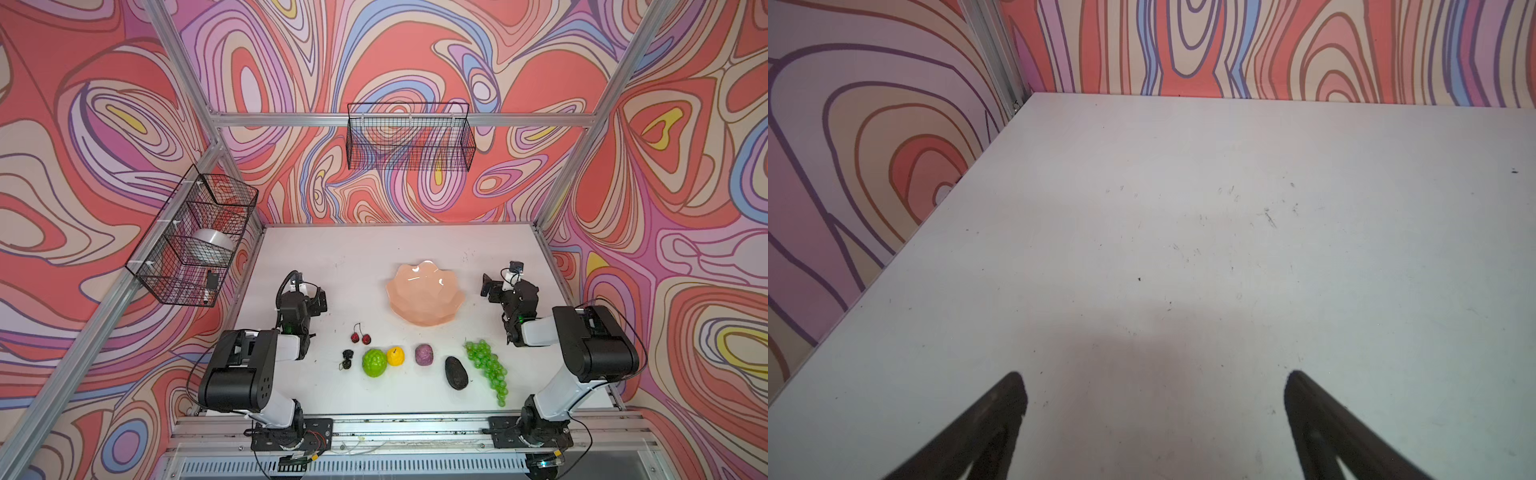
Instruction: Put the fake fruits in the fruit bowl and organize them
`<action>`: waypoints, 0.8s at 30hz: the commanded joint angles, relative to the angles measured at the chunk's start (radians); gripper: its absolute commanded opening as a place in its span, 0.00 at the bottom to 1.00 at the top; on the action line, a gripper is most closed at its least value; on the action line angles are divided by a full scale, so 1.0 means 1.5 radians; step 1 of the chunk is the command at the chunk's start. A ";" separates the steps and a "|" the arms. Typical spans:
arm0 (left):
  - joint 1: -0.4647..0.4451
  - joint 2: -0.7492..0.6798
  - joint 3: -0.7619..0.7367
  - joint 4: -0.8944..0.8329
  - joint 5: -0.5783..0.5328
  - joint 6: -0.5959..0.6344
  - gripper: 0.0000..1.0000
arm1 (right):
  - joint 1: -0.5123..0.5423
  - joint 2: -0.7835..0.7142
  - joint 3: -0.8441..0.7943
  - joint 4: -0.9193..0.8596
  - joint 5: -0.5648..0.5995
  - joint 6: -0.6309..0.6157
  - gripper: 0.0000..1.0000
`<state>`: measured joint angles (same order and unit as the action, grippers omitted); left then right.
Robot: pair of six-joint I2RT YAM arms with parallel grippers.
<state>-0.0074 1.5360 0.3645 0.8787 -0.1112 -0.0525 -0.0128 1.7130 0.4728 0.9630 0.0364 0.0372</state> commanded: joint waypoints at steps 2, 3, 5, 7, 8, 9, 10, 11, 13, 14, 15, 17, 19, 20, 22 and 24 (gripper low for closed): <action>0.000 0.002 -0.002 0.019 0.004 0.005 1.00 | -0.001 -0.002 -0.001 -0.008 -0.002 -0.006 0.98; 0.000 0.001 -0.001 0.019 0.004 0.004 1.00 | -0.001 -0.002 -0.001 -0.008 -0.002 -0.006 0.98; 0.000 0.001 -0.001 0.020 0.004 0.005 1.00 | -0.001 -0.002 -0.001 -0.008 -0.002 -0.006 0.98; 0.000 0.001 -0.002 0.019 0.004 0.005 1.00 | 0.000 -0.002 -0.001 -0.009 -0.002 -0.006 0.98; 0.000 0.001 0.000 0.019 0.005 0.005 1.00 | -0.001 -0.002 -0.001 -0.009 -0.002 -0.006 0.98; 0.000 0.001 0.002 0.015 0.012 0.008 1.00 | -0.001 -0.002 -0.001 -0.008 -0.002 -0.005 0.98; 0.000 0.001 0.005 0.010 0.026 0.014 1.00 | 0.000 -0.002 -0.001 -0.008 -0.003 -0.006 0.98; 0.000 0.002 0.011 -0.001 0.052 0.024 1.00 | 0.000 -0.002 -0.001 -0.008 -0.003 -0.005 0.98; 0.000 0.001 0.012 -0.007 0.066 0.028 1.00 | -0.001 -0.001 -0.001 -0.008 -0.003 -0.005 0.98; 0.000 0.002 0.011 -0.004 0.066 0.028 1.00 | -0.001 0.000 -0.001 -0.008 -0.003 -0.005 0.99; 0.000 0.002 0.012 -0.005 0.065 0.028 1.00 | 0.000 -0.001 -0.001 -0.008 -0.003 -0.006 0.99; 0.000 0.003 0.012 -0.004 0.065 0.028 1.00 | 0.000 -0.001 -0.001 -0.008 -0.004 -0.005 0.98; 0.000 0.002 0.012 -0.004 0.066 0.028 1.00 | 0.000 -0.001 -0.001 -0.009 -0.004 -0.005 0.98; 0.000 0.002 0.012 -0.004 0.066 0.030 1.00 | -0.001 -0.001 -0.001 -0.009 -0.004 -0.005 0.98; 0.001 0.003 0.015 -0.009 0.066 0.029 1.00 | -0.001 0.000 -0.001 -0.009 -0.003 -0.005 0.98; 0.001 0.002 0.016 -0.009 0.066 0.029 1.00 | 0.000 -0.001 -0.001 -0.009 -0.003 -0.005 0.98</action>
<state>-0.0074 1.5360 0.3668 0.8616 -0.0250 -0.0261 -0.0128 1.7130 0.4728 0.9630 0.0364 0.0349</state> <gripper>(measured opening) 0.999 0.984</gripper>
